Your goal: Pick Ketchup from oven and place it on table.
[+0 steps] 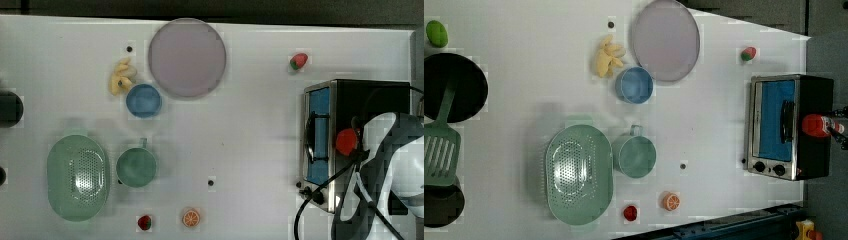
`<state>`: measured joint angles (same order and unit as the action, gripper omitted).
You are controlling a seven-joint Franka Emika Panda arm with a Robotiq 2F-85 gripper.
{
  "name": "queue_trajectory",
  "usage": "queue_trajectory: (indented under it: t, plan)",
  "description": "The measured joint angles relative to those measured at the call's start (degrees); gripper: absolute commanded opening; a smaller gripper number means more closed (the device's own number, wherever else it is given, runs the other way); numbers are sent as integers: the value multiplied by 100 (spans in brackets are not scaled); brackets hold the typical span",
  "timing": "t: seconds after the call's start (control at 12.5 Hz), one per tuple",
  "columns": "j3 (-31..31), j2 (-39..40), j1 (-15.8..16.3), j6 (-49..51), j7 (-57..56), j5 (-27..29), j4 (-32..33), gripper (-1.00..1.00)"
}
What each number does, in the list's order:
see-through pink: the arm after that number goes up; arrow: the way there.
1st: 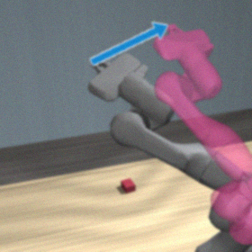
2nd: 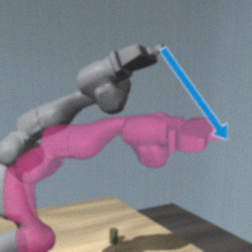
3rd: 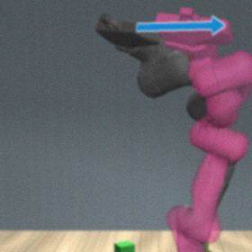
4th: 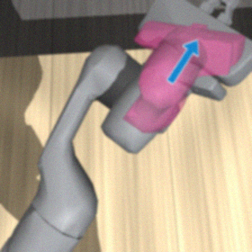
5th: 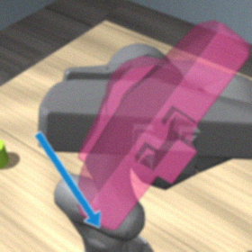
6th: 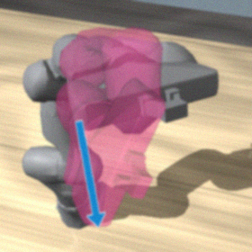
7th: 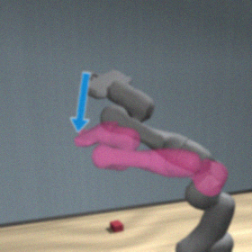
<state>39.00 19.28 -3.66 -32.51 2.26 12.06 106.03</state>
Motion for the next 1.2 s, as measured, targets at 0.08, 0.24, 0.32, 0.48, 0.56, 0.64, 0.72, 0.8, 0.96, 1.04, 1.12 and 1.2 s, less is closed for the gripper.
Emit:
queue_trajectory:
  t: [0.08, 0.24, 0.32, 0.48, 0.56, 0.64, 0.72, 0.8, 0.96, 1.04, 1.12, 1.2]
  plan:
    - [78, -15, 67, 42, 4, -19, -34, 21]
    - [123, -213, 149, 878, 15, -425, -375, 21]
    - [28, -368, 145, 1193, 16, -480, -492, 21]
    - [-781, -1284, 316, 2690, 9, -466, -1343, 21]
    - [-932, -1645, 615, 2691, 14, -482, -1483, 21]
    - [-1217, -1905, 803, 2645, 18, -514, -1600, 21]
    - [-1455, -2018, 992, 2556, 16, -407, -1600, 21]
    - [-1714, -1989, 1072, 2617, 7, -391, -1578, 21]
    - [-2389, -1466, 1160, 2561, 17, -394, -1477, 21]
    - [-2461, -1405, 1201, 2610, 16, -407, -1259, 21]
    - [-2570, -1405, 1173, 2658, 16, -416, -1013, 21]
    - [-2663, -1411, 1177, 2523, 16, -692, -716, 21]
